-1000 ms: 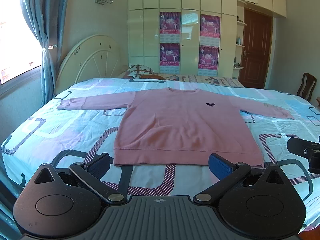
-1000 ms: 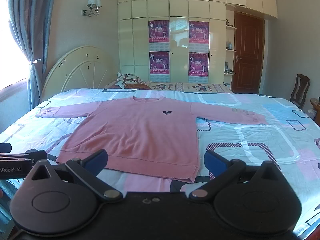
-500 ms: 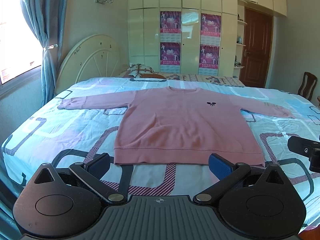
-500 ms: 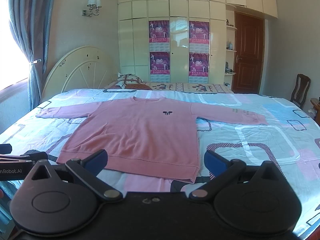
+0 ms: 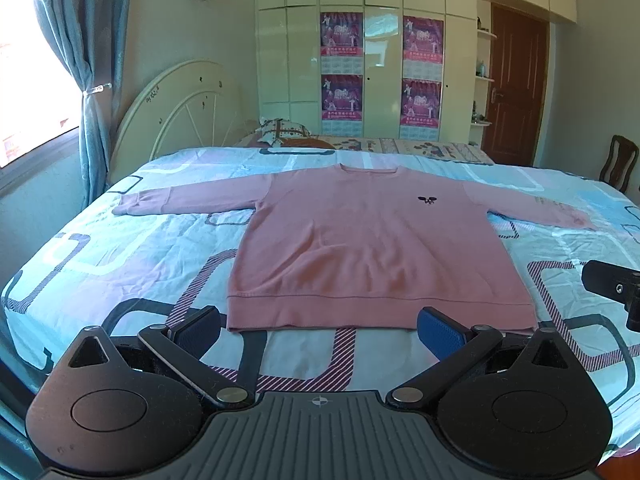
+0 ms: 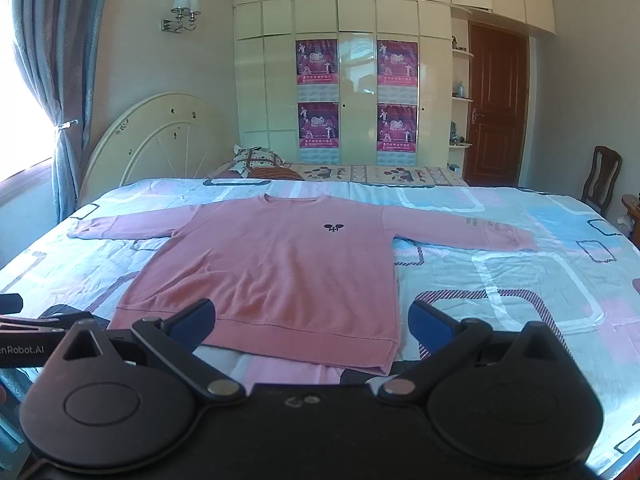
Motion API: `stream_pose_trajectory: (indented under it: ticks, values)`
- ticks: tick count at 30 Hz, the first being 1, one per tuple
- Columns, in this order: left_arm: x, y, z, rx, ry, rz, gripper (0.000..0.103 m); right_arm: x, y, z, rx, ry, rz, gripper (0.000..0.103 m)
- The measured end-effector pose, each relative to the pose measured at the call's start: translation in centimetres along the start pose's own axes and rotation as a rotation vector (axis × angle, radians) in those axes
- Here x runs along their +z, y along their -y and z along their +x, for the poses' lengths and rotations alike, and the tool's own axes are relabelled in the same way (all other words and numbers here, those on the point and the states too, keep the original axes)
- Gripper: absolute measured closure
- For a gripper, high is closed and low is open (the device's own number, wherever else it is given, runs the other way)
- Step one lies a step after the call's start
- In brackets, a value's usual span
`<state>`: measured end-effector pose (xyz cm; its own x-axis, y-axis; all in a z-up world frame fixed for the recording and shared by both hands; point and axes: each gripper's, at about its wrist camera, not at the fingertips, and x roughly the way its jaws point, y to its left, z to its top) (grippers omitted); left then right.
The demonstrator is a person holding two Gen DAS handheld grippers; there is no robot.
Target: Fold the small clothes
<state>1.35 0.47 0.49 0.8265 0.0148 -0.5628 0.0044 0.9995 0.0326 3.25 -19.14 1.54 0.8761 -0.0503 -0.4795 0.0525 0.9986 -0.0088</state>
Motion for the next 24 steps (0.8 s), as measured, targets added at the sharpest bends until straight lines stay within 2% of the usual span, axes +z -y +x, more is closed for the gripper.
stream_pose_trajectory:
  ticks: [6,20,24]
  values:
    - [2.0,0.3,4.0,-0.014,-0.019,0.01,0.0,1.4,0.4,3.1,-0.03,-0.002,0.015,0.0]
    - [9.4,1.1,14.5,-0.125,-0.024,0.091,0.0,5.6,0.9,12.1,-0.167,0.0,0.092,0.0]
    - [10.5,1.0,16.6,-0.182,-0.042,0.049,0.0,6.2,1.5,13.3,-0.216,-0.003,0.101,0.0]
